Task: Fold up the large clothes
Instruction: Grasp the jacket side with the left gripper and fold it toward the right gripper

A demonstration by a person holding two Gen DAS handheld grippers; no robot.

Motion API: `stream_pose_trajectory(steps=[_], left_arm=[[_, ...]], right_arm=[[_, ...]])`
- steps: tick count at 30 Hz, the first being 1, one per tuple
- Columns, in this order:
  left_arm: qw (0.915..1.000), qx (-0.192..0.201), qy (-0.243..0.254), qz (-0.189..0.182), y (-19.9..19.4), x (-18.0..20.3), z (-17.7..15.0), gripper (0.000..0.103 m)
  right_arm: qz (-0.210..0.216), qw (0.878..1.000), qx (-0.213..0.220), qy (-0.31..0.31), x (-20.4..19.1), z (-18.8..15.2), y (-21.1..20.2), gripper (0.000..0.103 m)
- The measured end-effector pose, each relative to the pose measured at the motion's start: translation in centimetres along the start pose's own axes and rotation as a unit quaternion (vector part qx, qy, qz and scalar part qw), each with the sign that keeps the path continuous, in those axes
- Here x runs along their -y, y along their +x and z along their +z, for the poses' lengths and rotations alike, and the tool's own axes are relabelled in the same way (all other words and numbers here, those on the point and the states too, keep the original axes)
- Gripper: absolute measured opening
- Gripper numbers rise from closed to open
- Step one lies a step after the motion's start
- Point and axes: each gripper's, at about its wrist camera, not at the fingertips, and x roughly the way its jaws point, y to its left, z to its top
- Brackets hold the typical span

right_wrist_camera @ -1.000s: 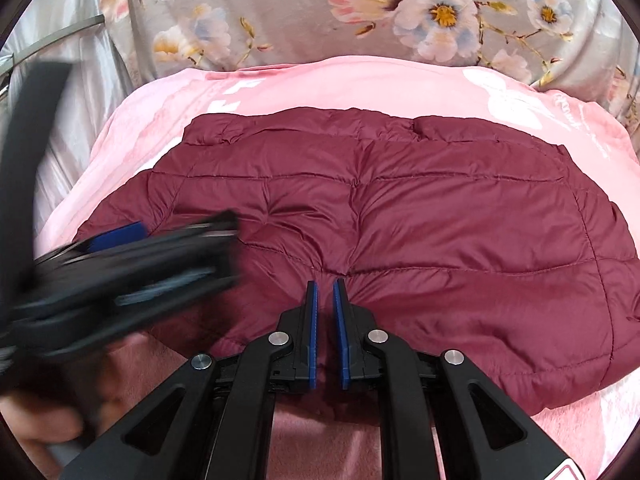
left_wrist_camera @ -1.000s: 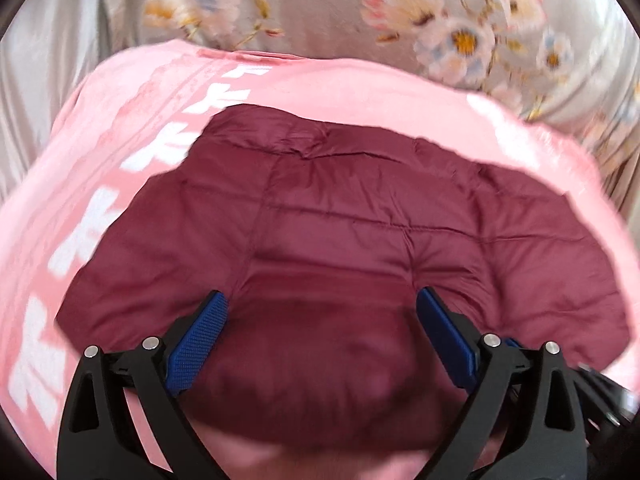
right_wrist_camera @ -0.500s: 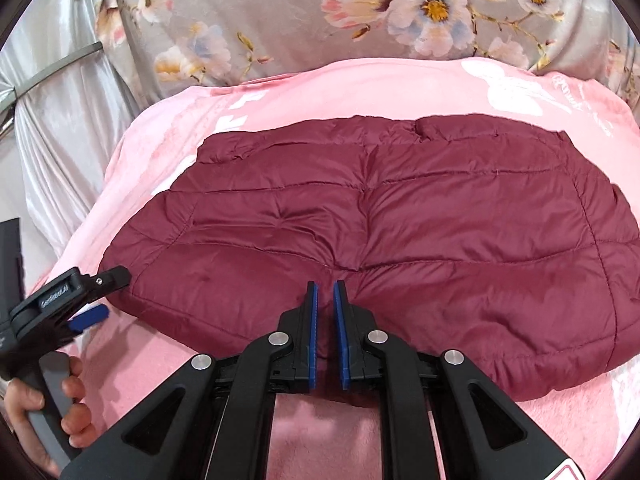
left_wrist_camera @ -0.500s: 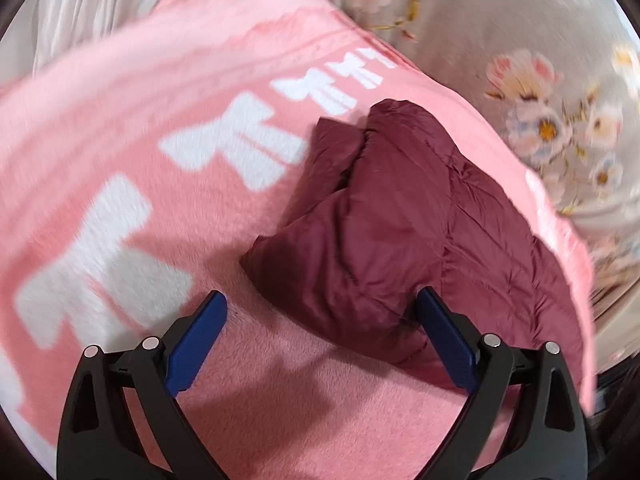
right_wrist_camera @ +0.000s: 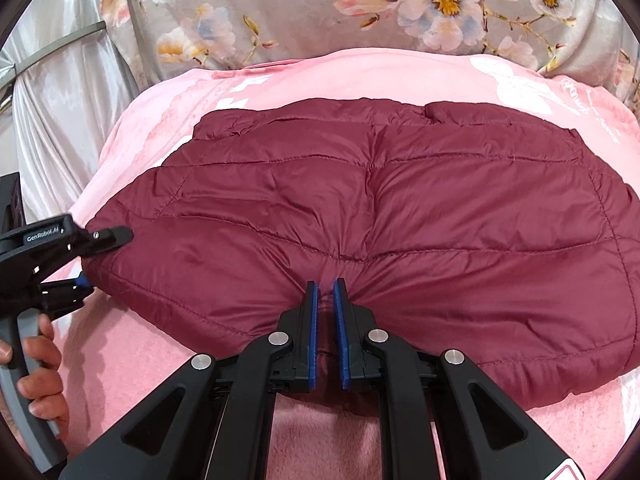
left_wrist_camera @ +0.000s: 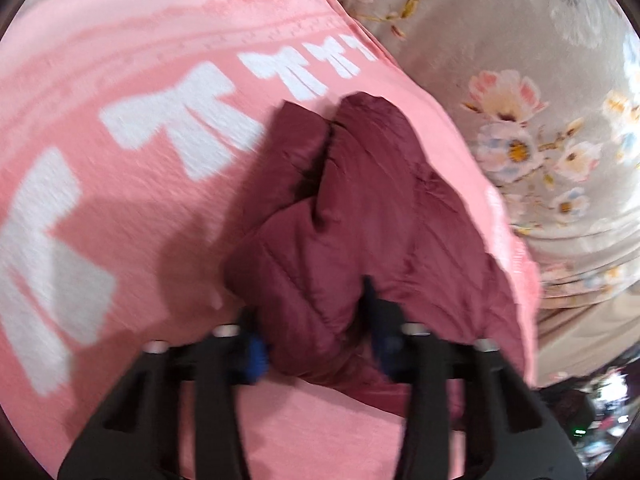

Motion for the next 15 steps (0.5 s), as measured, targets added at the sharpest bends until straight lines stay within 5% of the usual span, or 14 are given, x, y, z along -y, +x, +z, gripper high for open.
stream_pose_trajectory(steps=[4, 15], left_arm=[[0.9992, 0.019, 0.014, -0.032, -2.5, 2.0, 0.0, 0.013], [0.9872, 0.087, 0.116, -0.066, -10.5, 8.6, -0.7, 0.012]], right_arm=[[0.0, 1.0, -0.001, -0.007, 0.0, 0.1, -0.4, 0.011], [0.065, 0.998, -0.02, 0.002, 0.0, -0.9, -4.6, 0.011]])
